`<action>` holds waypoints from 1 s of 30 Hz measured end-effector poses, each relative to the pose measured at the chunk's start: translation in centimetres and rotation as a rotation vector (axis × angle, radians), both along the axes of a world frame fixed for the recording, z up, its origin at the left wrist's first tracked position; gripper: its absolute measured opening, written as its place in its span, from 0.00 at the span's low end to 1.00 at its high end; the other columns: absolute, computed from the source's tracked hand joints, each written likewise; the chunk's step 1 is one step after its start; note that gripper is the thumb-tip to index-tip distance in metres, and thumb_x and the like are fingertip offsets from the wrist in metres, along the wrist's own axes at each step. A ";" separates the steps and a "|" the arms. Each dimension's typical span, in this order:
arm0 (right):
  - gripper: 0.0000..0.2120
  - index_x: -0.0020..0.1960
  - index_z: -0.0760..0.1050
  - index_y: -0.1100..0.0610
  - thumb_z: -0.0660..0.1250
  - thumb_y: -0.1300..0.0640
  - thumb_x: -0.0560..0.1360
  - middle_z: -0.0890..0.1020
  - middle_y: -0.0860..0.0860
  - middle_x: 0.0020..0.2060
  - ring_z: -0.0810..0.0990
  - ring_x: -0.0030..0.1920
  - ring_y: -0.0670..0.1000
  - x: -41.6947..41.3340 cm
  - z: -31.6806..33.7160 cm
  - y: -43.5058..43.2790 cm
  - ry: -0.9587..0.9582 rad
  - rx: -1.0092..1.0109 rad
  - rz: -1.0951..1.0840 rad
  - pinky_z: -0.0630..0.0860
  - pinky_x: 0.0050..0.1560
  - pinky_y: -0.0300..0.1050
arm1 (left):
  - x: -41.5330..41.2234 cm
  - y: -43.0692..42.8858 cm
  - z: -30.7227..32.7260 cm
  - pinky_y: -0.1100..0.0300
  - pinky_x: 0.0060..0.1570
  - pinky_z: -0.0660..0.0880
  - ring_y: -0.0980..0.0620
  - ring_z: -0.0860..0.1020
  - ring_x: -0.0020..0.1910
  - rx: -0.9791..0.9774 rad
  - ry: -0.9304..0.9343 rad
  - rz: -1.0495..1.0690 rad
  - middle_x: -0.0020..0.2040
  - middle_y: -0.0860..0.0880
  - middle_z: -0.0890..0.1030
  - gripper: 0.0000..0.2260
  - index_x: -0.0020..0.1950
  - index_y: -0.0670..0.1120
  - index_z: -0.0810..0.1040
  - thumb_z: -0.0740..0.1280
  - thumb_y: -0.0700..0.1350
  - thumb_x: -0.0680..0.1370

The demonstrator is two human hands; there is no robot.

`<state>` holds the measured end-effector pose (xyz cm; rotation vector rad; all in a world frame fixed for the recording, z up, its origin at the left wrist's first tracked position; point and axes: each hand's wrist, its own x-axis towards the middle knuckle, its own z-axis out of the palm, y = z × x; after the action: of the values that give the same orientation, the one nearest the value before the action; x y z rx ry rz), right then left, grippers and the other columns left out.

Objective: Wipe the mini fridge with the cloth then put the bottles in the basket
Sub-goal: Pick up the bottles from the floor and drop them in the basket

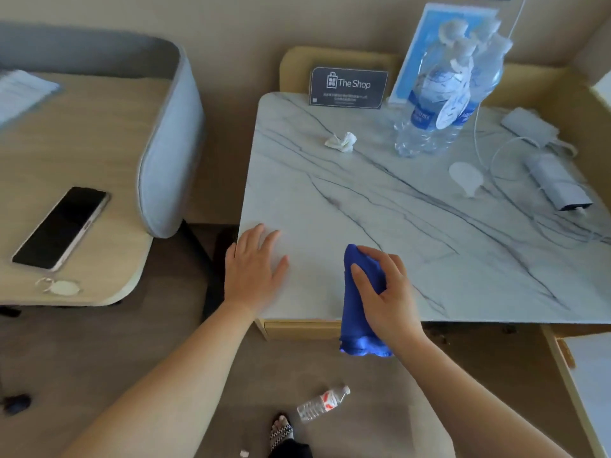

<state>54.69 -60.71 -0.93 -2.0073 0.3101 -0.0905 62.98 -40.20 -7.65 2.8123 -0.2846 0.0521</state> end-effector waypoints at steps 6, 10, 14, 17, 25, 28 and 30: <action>0.12 0.59 0.73 0.43 0.65 0.53 0.76 0.71 0.42 0.55 0.73 0.52 0.36 5.8 0.4 1.9 -0.039 -0.041 -0.034 0.65 0.47 0.21 | 0.2 -0.1 -0.2 0.47 0.64 0.66 0.46 0.64 0.71 -0.029 -0.003 0.031 0.72 0.47 0.68 0.25 0.69 0.49 0.70 0.54 0.57 0.75; 0.13 0.61 0.72 0.45 0.63 0.51 0.77 0.70 0.43 0.55 0.71 0.57 0.48 10.4 0.6 3.1 -0.041 -0.133 0.001 0.68 0.55 0.39 | 0.5 0.0 -0.4 0.47 0.62 0.70 0.46 0.67 0.69 -0.064 -0.014 0.027 0.70 0.46 0.70 0.25 0.67 0.47 0.72 0.55 0.56 0.74; 0.18 0.67 0.68 0.46 0.60 0.47 0.78 0.68 0.50 0.62 0.66 0.59 0.56 12.2 -2.6 4.1 0.084 -0.503 0.094 0.66 0.55 0.46 | 0.6 0.0 -0.5 0.48 0.63 0.70 0.48 0.65 0.70 -0.067 -0.019 0.044 0.72 0.47 0.68 0.25 0.69 0.48 0.70 0.55 0.57 0.75; 0.18 0.67 0.67 0.47 0.59 0.47 0.78 0.68 0.51 0.63 0.65 0.59 0.57 11.9 -4.6 4.2 0.019 -0.670 0.107 0.67 0.55 0.51 | 0.7 0.0 -0.5 0.48 0.64 0.69 0.48 0.63 0.72 -0.044 0.007 0.038 0.73 0.48 0.65 0.26 0.71 0.49 0.68 0.53 0.57 0.76; 0.18 0.67 0.68 0.48 0.59 0.48 0.78 0.69 0.52 0.63 0.65 0.58 0.56 11.9 -4.8 4.4 -0.023 -0.631 0.091 0.71 0.56 0.51 | 0.8 0.0 -0.6 0.46 0.64 0.70 0.47 0.62 0.73 -0.046 0.020 0.033 0.74 0.47 0.65 0.26 0.72 0.50 0.67 0.51 0.56 0.76; 0.21 0.70 0.64 0.47 0.58 0.47 0.78 0.66 0.51 0.67 0.64 0.61 0.56 11.8 -4.3 4.3 0.027 -0.643 0.122 0.69 0.60 0.53 | 0.8 0.1 -0.7 0.46 0.62 0.70 0.47 0.62 0.72 -0.064 0.007 0.035 0.74 0.47 0.65 0.23 0.72 0.50 0.67 0.55 0.53 0.77; 0.23 0.72 0.60 0.46 0.58 0.46 0.78 0.61 0.51 0.70 0.61 0.64 0.56 11.2 -3.8 4.1 0.062 -0.662 0.139 0.64 0.63 0.52 | 0.7 0.0 -0.7 0.46 0.62 0.69 0.48 0.60 0.73 -0.072 0.014 0.041 0.74 0.47 0.64 0.22 0.72 0.50 0.67 0.59 0.51 0.79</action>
<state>65.86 -56.62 -4.72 -2.6859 0.1903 -0.0455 63.70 -40.16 -8.35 2.7458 -0.2170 0.0506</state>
